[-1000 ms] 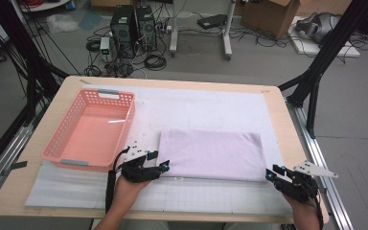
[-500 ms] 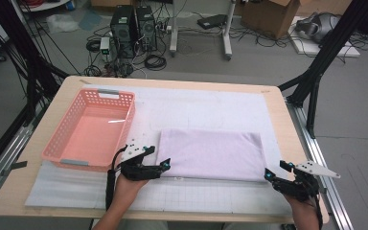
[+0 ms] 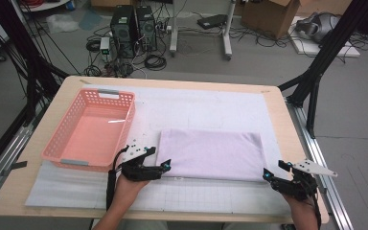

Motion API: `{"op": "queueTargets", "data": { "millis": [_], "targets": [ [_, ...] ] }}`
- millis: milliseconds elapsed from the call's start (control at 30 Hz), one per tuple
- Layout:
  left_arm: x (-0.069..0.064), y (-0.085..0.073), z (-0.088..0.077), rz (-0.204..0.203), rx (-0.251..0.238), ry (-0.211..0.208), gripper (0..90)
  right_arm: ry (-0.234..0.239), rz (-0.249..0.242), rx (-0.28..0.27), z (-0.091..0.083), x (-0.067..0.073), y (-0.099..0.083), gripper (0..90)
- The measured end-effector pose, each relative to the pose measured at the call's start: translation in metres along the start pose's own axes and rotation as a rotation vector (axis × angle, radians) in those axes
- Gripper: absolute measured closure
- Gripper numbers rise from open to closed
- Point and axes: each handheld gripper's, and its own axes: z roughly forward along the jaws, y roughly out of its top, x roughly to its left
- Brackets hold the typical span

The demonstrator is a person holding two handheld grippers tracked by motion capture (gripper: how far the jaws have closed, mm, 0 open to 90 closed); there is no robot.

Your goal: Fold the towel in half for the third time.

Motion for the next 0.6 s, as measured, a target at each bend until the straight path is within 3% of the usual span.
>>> {"op": "queueTargets", "data": {
  "millis": [400, 600],
  "targets": [
    [-0.001, -0.003, -0.001, 0.003, 0.027, 0.007, 22.6, 0.03, -0.008, 0.01, 0.009, 0.007, 0.005, 26.8],
    [-0.001, -0.007, -0.006, -0.006, 0.049, 0.024, 24.8, 0.063, -0.037, 0.005, 0.018, 0.012, 0.015, 26.8]
  ]
}}
